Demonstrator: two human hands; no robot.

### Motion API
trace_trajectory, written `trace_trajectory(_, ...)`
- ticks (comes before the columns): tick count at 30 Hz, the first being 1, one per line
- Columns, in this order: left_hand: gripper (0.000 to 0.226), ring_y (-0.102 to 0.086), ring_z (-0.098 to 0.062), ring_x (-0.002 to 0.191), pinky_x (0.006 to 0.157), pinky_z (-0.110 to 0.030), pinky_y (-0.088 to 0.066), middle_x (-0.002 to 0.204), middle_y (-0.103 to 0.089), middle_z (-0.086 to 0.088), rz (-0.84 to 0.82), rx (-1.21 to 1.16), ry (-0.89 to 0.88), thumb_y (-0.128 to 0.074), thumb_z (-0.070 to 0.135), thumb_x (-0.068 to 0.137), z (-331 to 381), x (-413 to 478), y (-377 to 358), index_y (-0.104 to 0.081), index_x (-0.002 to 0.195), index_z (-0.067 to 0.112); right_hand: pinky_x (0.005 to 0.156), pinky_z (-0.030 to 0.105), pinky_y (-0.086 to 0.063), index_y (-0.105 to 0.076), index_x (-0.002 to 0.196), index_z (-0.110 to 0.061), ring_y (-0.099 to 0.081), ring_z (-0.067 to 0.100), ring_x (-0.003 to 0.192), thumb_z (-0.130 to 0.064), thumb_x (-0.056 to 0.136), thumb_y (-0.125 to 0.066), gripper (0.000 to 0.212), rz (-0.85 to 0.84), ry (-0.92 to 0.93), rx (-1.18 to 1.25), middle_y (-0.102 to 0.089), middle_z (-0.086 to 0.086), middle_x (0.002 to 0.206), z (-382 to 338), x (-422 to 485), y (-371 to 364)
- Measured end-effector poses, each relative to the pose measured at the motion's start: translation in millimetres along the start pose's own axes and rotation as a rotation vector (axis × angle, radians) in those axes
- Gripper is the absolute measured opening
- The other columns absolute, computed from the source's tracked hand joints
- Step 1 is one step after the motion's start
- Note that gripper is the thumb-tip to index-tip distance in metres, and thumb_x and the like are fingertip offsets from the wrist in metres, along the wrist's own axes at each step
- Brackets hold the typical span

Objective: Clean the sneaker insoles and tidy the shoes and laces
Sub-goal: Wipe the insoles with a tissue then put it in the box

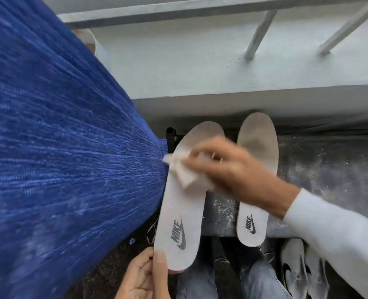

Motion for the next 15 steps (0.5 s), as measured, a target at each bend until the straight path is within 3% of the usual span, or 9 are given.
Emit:
trace_trajectory(2, 0.015, -0.066, 0.008, 0.046, 0.047, 0.001, -0.045, 0.048, -0.068, 0.021, 0.001, 0.003, -0.021, -0.064, -0.006, 0.089, 3, -1, -3, -0.066, 0.082, 0.008, 0.074, 0.026, -0.043, -0.063, 0.129, -0.014, -0.048, 0.009, 0.096, -0.007, 0.093, -0.062, 0.036, -0.201, 0.152, 0.094, -0.06, 0.0, 0.116, -43, -19, -33)
trace_trajectory(5, 0.022, -0.068, 0.003, 0.046, 0.05, 0.0, -0.048, 0.051, -0.071, 0.016, -0.003, -0.022, -0.018, -0.063, -0.008, 0.088, 2, -3, -4, -0.066, 0.079, 0.011, 0.066, 0.033, -0.051, -0.061, 0.131, -0.011, -0.052, 0.02, 0.096, -0.011, 0.092, -0.065, 0.038, -0.274, 0.324, 0.023, -0.062, 0.009, 0.116, -51, -33, -53)
trace_trajectory(8, 0.025, -0.068, 0.002, 0.045, 0.05, 0.0, -0.048, 0.05, -0.071, 0.014, -0.003, -0.042, -0.009, -0.063, -0.009, 0.088, 0, -2, -2, -0.064, 0.077, 0.013, 0.055, 0.038, -0.054, -0.066, 0.12, -0.006, -0.055, 0.028, 0.094, -0.008, 0.086, -0.069, 0.035, -0.209, 0.215, -0.202, -0.064, 0.012, 0.113, 4, -16, -49)
trace_trajectory(11, 0.023, -0.067, 0.005, 0.045, 0.05, 0.0, -0.048, 0.048, -0.069, 0.016, 0.001, -0.071, -0.014, -0.063, -0.008, 0.088, 0, -3, -2, -0.063, 0.078, 0.013, 0.052, 0.042, -0.056, -0.068, 0.111, -0.004, -0.058, 0.033, 0.094, -0.003, 0.082, -0.069, 0.029, -0.09, -0.071, -0.4, -0.063, 0.013, 0.108, 62, 1, -19)
trace_trajectory(15, 0.019, -0.069, 0.002, 0.048, 0.05, 0.0, -0.047, 0.055, -0.074, 0.015, 0.005, -0.073, -0.047, -0.064, -0.005, 0.088, -5, -2, -3, -0.065, 0.081, 0.013, 0.066, 0.039, -0.055, -0.073, 0.107, -0.011, -0.06, 0.029, 0.092, -0.012, 0.091, -0.059, 0.021, 0.159, -0.217, -0.33, -0.066, 0.009, 0.103, 68, 3, 29)
Point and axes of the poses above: each hand's wrist, its own x-axis towards the middle knuckle, its own y-axis out of the back of the hand, z = x × y, the point moved 10 cm from there along x, towards the middle knuckle
